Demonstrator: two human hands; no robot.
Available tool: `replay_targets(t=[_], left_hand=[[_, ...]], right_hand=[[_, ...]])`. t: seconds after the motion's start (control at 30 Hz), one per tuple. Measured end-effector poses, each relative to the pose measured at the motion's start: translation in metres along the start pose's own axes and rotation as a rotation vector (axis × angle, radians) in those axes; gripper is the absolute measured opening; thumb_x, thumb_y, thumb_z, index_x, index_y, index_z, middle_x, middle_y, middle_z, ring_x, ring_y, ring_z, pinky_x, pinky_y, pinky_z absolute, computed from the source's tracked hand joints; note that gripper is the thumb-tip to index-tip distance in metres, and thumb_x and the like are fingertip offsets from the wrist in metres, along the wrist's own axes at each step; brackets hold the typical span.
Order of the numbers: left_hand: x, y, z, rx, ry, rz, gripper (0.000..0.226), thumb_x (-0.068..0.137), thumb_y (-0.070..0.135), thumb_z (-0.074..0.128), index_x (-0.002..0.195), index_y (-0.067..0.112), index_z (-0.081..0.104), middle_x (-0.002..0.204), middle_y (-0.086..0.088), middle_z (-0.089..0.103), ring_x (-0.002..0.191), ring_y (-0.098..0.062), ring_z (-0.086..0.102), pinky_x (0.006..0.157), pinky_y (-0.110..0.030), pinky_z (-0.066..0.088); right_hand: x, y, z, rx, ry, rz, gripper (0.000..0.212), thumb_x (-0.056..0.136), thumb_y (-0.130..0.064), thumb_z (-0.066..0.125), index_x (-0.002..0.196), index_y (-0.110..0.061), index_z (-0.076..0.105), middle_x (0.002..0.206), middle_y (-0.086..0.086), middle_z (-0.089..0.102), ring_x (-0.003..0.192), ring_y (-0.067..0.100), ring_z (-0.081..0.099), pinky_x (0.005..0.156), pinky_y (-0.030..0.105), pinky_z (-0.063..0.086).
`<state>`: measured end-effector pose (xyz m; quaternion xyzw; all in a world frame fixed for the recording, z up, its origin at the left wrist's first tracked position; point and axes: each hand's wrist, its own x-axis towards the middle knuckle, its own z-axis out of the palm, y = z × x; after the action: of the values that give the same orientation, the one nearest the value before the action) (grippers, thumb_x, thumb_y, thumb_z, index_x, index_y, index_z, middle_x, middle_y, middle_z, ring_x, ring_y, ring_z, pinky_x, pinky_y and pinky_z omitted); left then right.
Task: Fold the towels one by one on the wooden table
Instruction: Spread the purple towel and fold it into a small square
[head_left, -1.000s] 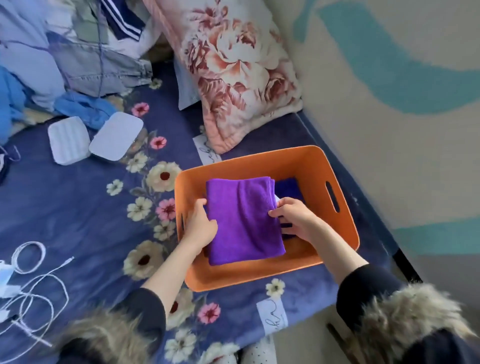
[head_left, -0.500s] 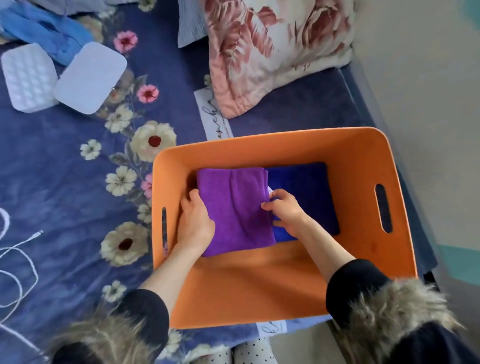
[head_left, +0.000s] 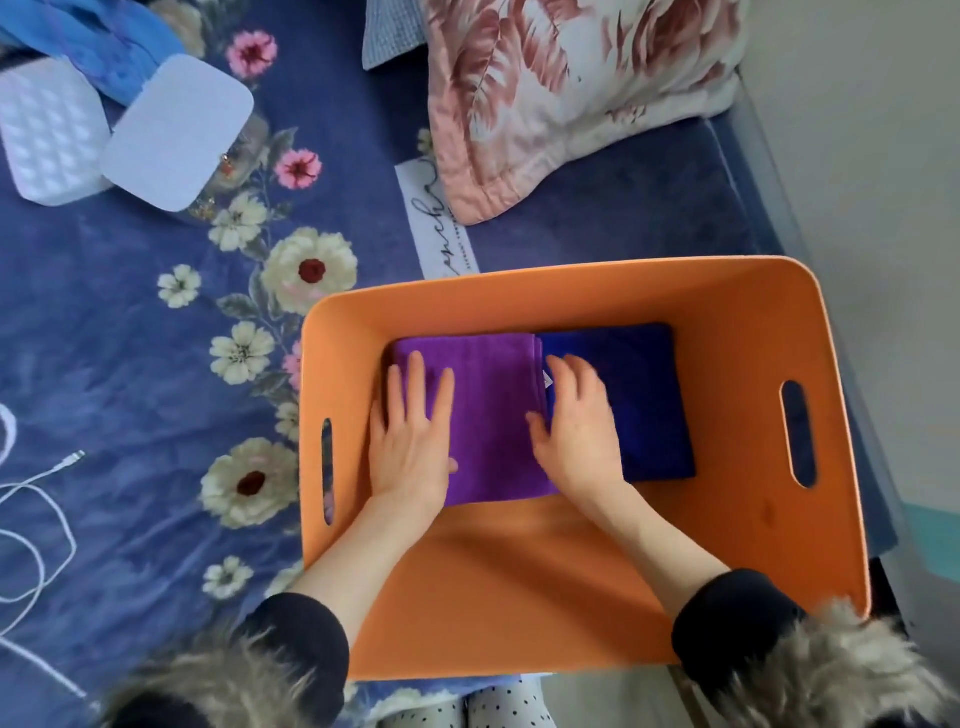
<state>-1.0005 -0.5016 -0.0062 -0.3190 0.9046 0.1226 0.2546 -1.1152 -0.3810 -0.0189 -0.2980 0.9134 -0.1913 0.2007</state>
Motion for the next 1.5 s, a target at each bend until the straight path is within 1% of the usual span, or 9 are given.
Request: replay_targets(t=[0.1,0.2,0.53,0.67,0.8,0.93,1.13,1.33,1.5], left_hand=[[0.008,-0.005,0.003,0.204,-0.115,0.104,0.129,0.065,0.056,0.073,0.142,0.023,-0.026,0.149,-0.016,-0.032,0.138,-0.035,-0.026,0.114,-0.048,-0.007],[0.020,-0.012,0.007,0.291,-0.183,0.090,0.137,0.061,0.063,0.072,0.138,0.022,-0.033,0.148,-0.018,-0.034,0.138,-0.036,-0.027,0.113,-0.047,-0.009],[0.039,-0.014,0.025,0.307,-0.260,0.081,0.139,0.060,0.064,0.073,0.137,0.021,-0.035,0.146,-0.020,-0.036,0.137,-0.038,-0.027,0.115,-0.046,-0.008],[0.038,-0.008,0.011,0.261,-0.334,0.061,0.130,0.067,0.057,0.073,0.141,0.023,-0.029,0.148,-0.018,-0.034,0.138,-0.037,-0.025,0.115,-0.047,-0.006],[0.020,-0.008,-0.010,0.132,-0.298,0.099,0.096,0.085,0.047,0.059,0.147,0.026,-0.010,0.155,-0.012,-0.016,0.143,-0.031,-0.011,0.116,-0.048,0.001],[-0.014,-0.007,-0.040,-0.076,-0.180,0.160,0.064,0.096,0.037,0.041,0.149,0.022,0.008,0.158,-0.005,0.001,0.145,-0.023,-0.002,0.116,-0.045,0.008],[-0.077,0.007,-0.098,-0.472,0.048,0.276,0.054,0.095,0.036,0.044,0.145,0.026,0.027,0.156,-0.005,0.016,0.144,-0.023,0.009,0.115,-0.048,0.018],[-0.123,0.036,-0.165,-0.416,0.161,0.534,0.052,0.095,0.039,0.042,0.144,0.031,0.027,0.156,0.001,0.018,0.144,-0.020,0.009,0.116,-0.046,0.011],[-0.167,0.075,-0.199,-0.389,0.217,0.789,0.050,0.096,0.040,0.039,0.144,0.033,0.027,0.155,0.007,0.020,0.144,-0.013,0.008,0.116,-0.042,0.006]], right_hand=[[0.002,0.005,0.006,-0.385,-0.291,-0.411,0.106,0.073,-0.037,0.073,0.149,-0.019,0.003,0.157,0.008,-0.006,0.143,0.027,-0.013,0.113,0.053,-0.002],[0.018,0.015,0.016,-0.544,-0.456,-0.456,0.121,0.070,-0.059,0.066,0.138,-0.027,-0.028,0.145,0.003,-0.036,0.132,0.021,-0.035,0.107,0.053,-0.017],[0.036,0.028,0.038,-0.601,-0.499,-0.404,0.120,0.066,-0.078,0.052,0.131,-0.032,-0.038,0.139,-0.002,-0.045,0.135,0.019,-0.035,0.108,0.056,-0.016],[0.033,0.012,0.029,-0.586,-0.575,-0.342,0.114,0.073,-0.068,0.058,0.142,-0.030,-0.025,0.149,0.001,-0.034,0.139,0.022,-0.028,0.109,0.058,-0.011],[0.018,-0.002,0.001,-0.441,-0.600,-0.225,0.088,0.087,-0.049,0.055,0.148,-0.030,-0.005,0.156,0.002,-0.017,0.143,0.023,-0.016,0.111,0.057,-0.006],[-0.009,-0.004,-0.047,-0.342,-0.468,-0.065,0.073,0.093,-0.043,0.046,0.149,-0.027,0.002,0.158,0.002,-0.004,0.145,0.023,-0.005,0.114,0.053,0.001],[-0.069,-0.019,-0.126,-0.237,-0.145,0.072,0.066,0.094,-0.047,0.042,0.149,-0.027,0.011,0.157,0.002,0.011,0.144,0.021,0.008,0.115,0.050,0.008],[-0.135,-0.040,-0.208,-0.266,0.100,0.134,0.066,0.091,-0.049,0.046,0.148,-0.029,0.017,0.157,0.001,0.014,0.144,0.021,0.010,0.113,0.052,0.007],[-0.212,-0.051,-0.251,-0.256,0.321,0.296,0.063,0.091,-0.053,0.042,0.147,-0.032,0.021,0.156,0.000,0.018,0.144,0.020,0.013,0.113,0.052,0.007]])
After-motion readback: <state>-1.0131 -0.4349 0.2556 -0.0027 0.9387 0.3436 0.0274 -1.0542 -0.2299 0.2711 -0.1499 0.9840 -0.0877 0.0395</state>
